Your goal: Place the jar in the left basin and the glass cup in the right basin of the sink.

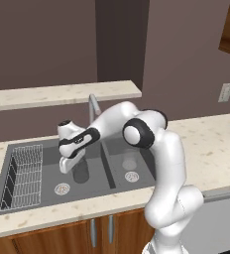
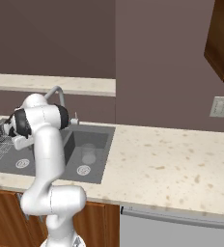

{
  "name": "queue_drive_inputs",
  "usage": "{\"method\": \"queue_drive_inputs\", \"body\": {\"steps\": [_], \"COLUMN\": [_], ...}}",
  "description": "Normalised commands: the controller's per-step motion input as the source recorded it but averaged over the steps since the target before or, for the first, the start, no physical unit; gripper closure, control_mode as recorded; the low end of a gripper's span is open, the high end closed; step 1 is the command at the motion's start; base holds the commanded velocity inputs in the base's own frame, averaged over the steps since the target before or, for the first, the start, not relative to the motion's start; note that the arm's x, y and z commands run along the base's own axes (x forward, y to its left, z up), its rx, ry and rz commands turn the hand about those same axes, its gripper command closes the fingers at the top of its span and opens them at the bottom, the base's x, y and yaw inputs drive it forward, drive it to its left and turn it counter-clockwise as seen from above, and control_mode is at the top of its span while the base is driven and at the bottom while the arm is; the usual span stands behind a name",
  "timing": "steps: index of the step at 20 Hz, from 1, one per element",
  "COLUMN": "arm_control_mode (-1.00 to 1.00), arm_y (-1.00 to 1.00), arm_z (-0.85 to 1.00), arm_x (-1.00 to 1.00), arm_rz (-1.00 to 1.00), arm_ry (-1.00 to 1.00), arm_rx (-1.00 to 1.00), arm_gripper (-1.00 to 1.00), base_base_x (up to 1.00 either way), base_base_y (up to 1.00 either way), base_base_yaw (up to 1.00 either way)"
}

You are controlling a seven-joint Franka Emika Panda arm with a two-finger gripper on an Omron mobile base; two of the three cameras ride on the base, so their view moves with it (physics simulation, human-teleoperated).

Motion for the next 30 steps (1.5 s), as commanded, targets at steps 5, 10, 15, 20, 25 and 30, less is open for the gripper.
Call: {"method": "queue_drive_inputs", "body": {"steps": [5, 10, 15, 20, 25, 30], "arm_control_mode": [-1.0, -1.0, -1.0, -1.0, -1.0, -1.0], "arm_y": [0.01, -0.04, 0.0, 0.0, 0.02, 0.05], "arm_z": [-0.24, -0.1, -0.01, 0.0, 0.05, 0.15], "arm_x": [0.02, -0.08, -0.11, -0.16, -0.05, 0.0], "arm_rz": [0.01, 0.04, 0.04, 0.02, 0.0, 0.01], "arm_ry": [0.05, 0.01, 0.0, 0.0, 0.0, 0.0], "arm_rx": [0.0, 0.0, 0.0, 0.0, 0.0, 0.0], "arm_gripper": [1.0, -1.0, -1.0, -1.0, -1.0, -1.0], "base_base_x": [0.0, 0.0, 0.0, 0.0, 0.0, 0.0], "base_base_y": [0.0, 0.0, 0.0, 0.0, 0.0, 0.0], "base_base_yaw": [0.0, 0.0, 0.0, 0.0, 0.0, 0.0]}}
